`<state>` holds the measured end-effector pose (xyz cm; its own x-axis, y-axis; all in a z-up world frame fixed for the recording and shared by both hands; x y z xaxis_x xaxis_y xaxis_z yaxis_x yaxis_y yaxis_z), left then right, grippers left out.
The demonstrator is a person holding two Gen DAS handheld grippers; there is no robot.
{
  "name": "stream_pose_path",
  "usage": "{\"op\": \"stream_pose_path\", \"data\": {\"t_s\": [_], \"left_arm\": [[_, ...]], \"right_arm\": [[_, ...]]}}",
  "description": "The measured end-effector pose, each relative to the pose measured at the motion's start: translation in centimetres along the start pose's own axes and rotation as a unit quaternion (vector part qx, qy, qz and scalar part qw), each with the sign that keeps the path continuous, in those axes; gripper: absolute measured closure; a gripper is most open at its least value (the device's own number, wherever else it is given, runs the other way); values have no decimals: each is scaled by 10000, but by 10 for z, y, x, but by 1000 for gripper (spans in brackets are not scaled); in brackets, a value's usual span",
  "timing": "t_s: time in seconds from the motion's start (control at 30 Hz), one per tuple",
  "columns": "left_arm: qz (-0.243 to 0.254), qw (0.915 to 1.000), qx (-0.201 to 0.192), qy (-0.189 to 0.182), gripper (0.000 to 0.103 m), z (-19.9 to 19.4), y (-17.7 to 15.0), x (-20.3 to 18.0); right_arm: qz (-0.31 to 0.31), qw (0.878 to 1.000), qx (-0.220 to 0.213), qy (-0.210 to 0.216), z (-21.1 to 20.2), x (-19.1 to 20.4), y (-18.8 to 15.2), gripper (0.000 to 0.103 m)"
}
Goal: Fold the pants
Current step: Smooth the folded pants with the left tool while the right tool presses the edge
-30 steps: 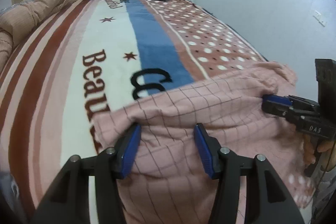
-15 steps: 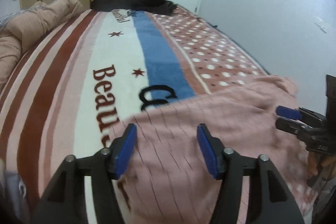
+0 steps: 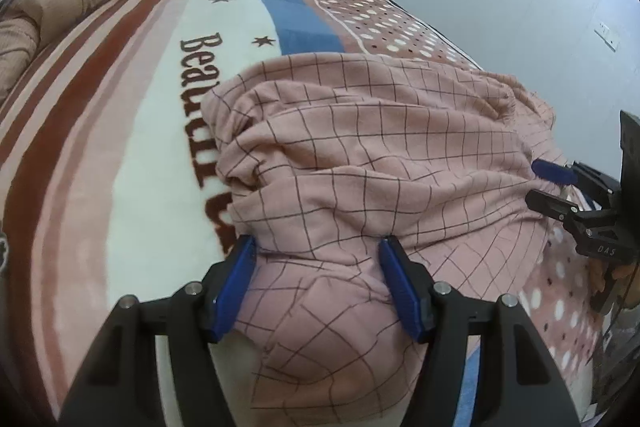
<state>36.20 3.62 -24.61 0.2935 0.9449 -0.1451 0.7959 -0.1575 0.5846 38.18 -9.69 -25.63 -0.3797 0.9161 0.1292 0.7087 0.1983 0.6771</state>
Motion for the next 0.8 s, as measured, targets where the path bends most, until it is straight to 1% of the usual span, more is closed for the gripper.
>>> {"op": "stream_pose_path", "data": {"t_s": [0.07,0.13,0.2,0.23,0.27,0.33,0.37,0.43,0.47,0.53,0.57,0.6,0.63,0.67,0.7,0.73,0.8], "left_arm": [[-60,10000,31,24,43,-3,2,0],[-111,9999,-14,58,43,-11,5,-1],[-89,9998,-135,68,42,-23,8,-4],[-66,9997,-204,73,37,-29,10,-7],[-58,9996,-270,88,34,-35,13,-8],[-57,9991,-412,98,34,-46,20,-13],[-57,9988,-470,91,34,-50,24,-16],[-43,9986,-530,60,34,-55,30,-22],[-41,9984,-565,56,34,-57,34,-25],[-44,9980,-623,33,34,-59,39,-32],[-49,9980,-635,11,34,-59,42,-36],[-66,9979,-645,-21,34,-59,44,-40],[-77,9979,-642,-36,34,-58,45,-43],[-80,9980,-621,-51,34,-56,46,-47],[-71,9981,-605,-54,34,-56,46,-49],[-37,9983,-582,-45,34,-54,46,-52],[31,9984,-567,-7,34,-54,46,-56]], "right_arm": [[-36,10000,-6,-37,-2,1,0,40],[18,10000,-37,29,-8,0,1,40],[349,9991,-149,204,-24,-11,3,40],[629,9974,-229,268,-35,-24,3,37],[872,9954,-306,254,-44,-38,2,34],[1258,9910,-431,148,-61,-67,-3,24],[1476,9879,-477,55,-70,-86,-8,24],[1989,9789,-463,-71,-84,-124,-23,24],[2280,9727,-425,-33,-89,-141,-33,23],[2904,9562,-297,219,-92,-169,-56,23],[3043,9519,-231,285,-91,-176,-61,23],[3204,9459,-214,472,-91,-181,-69,23],[3295,9412,-328,672,-92,-184,-71,23],[3349,9387,-377,731,-92,-185,-71,23],[3472,9334,-433,793,-92,-189,-70,23],[3601,9280,-500,814,-90,-194,-68,23],[3811,9201,-628,655,-88,-206,-66,23]]}}
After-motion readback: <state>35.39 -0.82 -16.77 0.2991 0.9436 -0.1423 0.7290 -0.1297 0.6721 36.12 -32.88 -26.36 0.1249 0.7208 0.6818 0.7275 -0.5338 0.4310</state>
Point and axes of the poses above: each gripper's, at about its wrist camera, not at the fingertips, and z roughly the way its jaws point, x to its left, y to its top, the point moved 8 cm from there along z, roughly the way its jaws point, and after that the axes turned 5 degrees about z, right-handed, at the moved point
